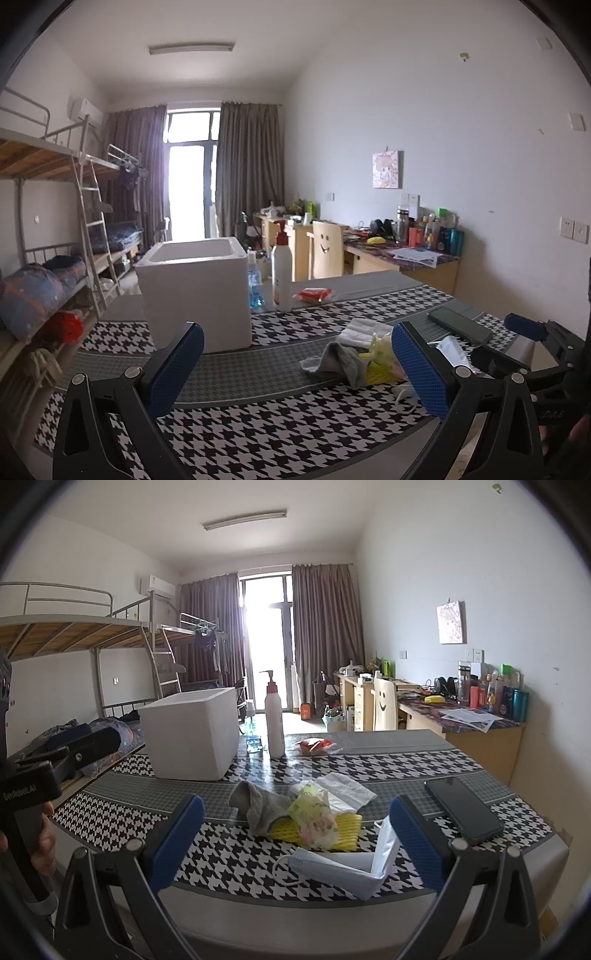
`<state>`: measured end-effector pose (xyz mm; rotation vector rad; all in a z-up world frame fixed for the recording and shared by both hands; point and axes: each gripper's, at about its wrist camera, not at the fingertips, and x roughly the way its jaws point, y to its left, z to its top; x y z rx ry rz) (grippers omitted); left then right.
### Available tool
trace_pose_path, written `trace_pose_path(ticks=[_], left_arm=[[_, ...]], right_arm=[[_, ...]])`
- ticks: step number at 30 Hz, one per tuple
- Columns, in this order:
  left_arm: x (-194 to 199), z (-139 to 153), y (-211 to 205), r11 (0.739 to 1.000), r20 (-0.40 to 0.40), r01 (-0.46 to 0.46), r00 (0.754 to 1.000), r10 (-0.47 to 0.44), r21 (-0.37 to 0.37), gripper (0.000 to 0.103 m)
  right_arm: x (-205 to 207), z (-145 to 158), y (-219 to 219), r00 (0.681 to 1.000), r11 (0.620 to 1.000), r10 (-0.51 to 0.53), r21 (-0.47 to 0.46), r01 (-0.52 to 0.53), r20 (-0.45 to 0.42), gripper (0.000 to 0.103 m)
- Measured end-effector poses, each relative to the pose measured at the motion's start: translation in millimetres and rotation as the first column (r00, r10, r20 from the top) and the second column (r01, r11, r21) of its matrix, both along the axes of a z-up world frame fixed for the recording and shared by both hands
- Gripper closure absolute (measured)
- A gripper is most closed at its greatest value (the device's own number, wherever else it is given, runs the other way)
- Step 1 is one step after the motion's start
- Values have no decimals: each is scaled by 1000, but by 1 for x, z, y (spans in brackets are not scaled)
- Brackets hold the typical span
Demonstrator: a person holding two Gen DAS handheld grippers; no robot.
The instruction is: Organize soft objects
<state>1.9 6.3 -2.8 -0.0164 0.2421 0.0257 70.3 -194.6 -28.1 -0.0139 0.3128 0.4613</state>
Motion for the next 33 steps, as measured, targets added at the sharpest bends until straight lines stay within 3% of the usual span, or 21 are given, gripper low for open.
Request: trace_pose_path(ticks=[33], left_arm=[[12,-3,2,1000,-35,10,999,-10,-9,1]], right_arm=[[1,4,2,1000,1000,-2,-2,2,0,1]])
